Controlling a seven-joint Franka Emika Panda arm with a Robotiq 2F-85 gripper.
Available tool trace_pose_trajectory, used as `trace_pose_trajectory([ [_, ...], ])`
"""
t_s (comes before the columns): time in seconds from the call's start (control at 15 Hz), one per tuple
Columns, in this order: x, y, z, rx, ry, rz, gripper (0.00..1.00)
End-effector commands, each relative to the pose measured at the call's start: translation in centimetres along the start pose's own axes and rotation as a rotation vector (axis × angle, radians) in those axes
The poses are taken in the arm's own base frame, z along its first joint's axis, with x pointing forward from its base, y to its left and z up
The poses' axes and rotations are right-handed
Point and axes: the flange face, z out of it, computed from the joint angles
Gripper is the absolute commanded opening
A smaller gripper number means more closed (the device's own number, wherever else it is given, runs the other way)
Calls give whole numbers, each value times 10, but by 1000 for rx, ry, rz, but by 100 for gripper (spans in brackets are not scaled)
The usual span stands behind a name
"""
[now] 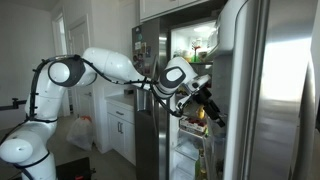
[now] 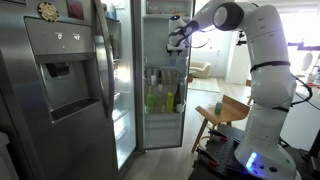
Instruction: Move the can in the fridge to the right
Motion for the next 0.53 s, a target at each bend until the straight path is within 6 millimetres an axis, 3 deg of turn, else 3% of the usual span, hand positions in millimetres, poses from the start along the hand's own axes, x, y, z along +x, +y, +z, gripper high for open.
trace_pose_trajectory([
  [0.0, -5, 20, -7, -4, -5, 37, 47],
  [0.47, -2, 36, -4, -24, -5, 63, 47],
])
